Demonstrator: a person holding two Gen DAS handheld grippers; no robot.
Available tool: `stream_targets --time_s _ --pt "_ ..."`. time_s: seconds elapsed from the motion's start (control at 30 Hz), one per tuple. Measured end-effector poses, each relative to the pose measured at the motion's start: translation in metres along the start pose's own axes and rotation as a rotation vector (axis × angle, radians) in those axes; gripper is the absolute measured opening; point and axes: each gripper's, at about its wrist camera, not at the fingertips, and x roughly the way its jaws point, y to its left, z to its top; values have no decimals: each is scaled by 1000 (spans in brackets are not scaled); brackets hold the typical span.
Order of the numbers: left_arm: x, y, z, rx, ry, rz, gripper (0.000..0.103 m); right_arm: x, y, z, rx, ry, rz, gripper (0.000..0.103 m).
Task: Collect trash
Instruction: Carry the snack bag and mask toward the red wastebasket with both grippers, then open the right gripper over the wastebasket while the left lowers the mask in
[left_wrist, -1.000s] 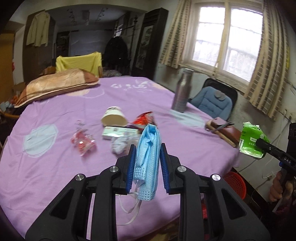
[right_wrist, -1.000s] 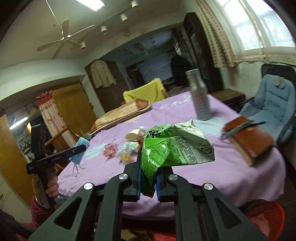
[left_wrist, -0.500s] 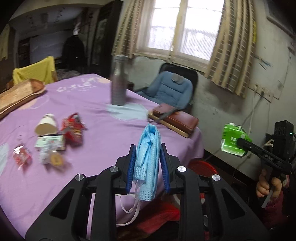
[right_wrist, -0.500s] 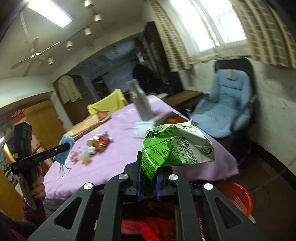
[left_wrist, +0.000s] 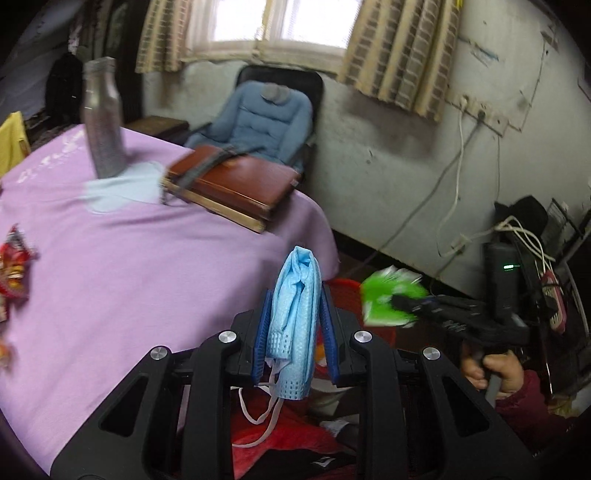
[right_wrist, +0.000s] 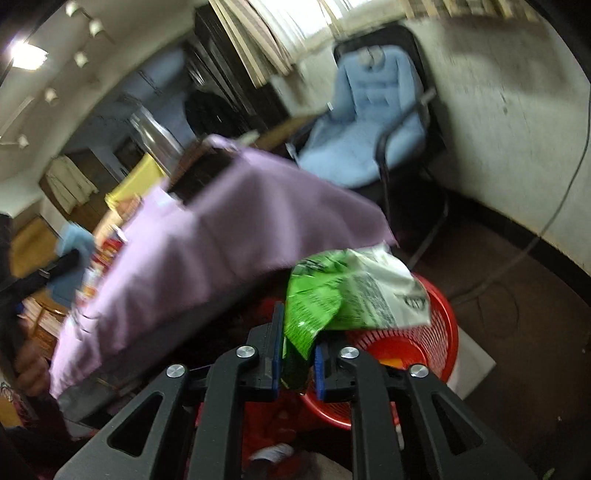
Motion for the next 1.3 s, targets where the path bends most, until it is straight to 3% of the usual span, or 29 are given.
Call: stream_targets --time_s 0.03,0.07,0.17,0.33,0.5,0.67,0.8,1.0,1.3 --pt "7 -4 1 8 12 -9 27 9 -2 -3 5 35 -17 49" --pt "11 -6 1 15 19 -15 27 15 -6 -4 25 56 -23 54" --pt "24 -14 1 35 37 -35 27 14 -18 -6 78 41 9 54" --pt "44 -30 0 64 73 -63 27 -5 -18 -2 58 -22 13 54" --pt "59 -40 -1 79 100 -84 27 18 -20 1 70 46 26 58" --pt "69 -44 -4 87 124 -94 27 16 -17 3 57 48 40 59" --pt "78 -47 -5 86 144 -97 27 19 -20 3 47 72 6 74" --pt "88 -45 -7 83 164 -99 27 42 -17 6 19 138 15 74" --pt "120 -63 -2 136 226 -116 27 -10 -38 15 76 -58 -62 74"
